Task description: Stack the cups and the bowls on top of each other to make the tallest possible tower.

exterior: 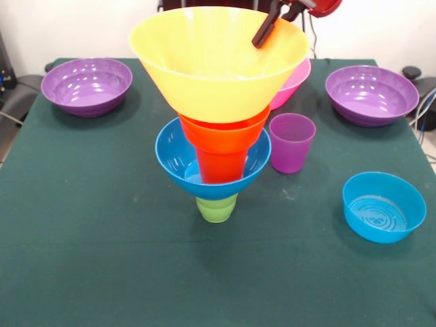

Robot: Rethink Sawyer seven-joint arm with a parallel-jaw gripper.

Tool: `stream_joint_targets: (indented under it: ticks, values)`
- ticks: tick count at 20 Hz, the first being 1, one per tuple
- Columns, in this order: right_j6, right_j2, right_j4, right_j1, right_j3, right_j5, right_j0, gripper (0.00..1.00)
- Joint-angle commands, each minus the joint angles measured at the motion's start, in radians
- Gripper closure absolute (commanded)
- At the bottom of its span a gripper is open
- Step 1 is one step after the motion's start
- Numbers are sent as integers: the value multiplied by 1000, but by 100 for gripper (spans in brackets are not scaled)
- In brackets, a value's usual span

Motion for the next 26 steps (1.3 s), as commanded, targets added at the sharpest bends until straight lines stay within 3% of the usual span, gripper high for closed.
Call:
stream_joint_targets:
  ticks: [1, 26]
  values:
    - [115, 123, 30, 35, 45, -11, -16, 100]
    - [69, 128, 57, -6, 41, 39, -27, 100]
